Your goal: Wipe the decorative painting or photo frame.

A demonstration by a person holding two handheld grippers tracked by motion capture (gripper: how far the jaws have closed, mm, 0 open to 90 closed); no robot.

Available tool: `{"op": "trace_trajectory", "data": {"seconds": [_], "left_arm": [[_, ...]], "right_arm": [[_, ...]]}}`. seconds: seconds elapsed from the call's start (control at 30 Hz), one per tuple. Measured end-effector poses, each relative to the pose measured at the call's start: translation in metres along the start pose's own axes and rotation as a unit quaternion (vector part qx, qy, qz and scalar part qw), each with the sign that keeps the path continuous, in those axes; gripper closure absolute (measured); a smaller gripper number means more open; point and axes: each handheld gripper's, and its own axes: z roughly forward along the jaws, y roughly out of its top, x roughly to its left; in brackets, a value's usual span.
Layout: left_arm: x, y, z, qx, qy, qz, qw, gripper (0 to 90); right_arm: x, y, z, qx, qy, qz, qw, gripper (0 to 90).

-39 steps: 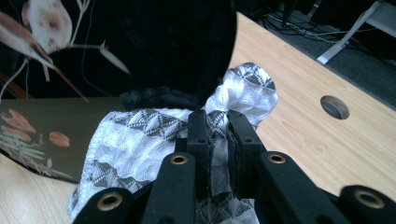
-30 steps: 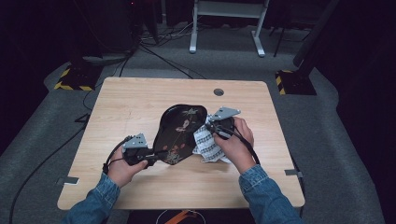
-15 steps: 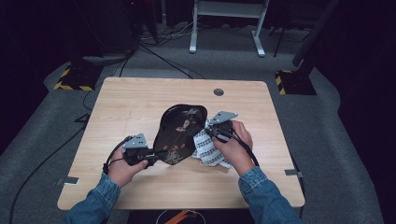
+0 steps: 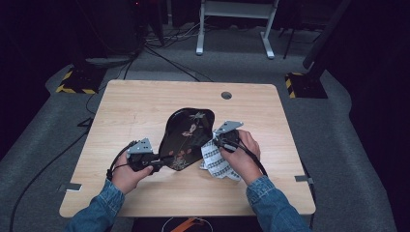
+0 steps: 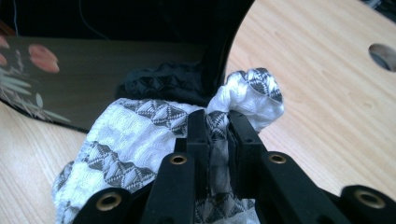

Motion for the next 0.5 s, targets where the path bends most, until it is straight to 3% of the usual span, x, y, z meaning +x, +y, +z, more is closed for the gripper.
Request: {"op": "trace_trajectory", "data": {"seconds": [0.5], "left_arm": [[0.0,0.0,0.0,0.0,0.0,0.0,1.0,78.3]], "right_arm": [[0.008,-0.014,0.019,0.038,0.021,-0.003,0.9991,81.2]]}}
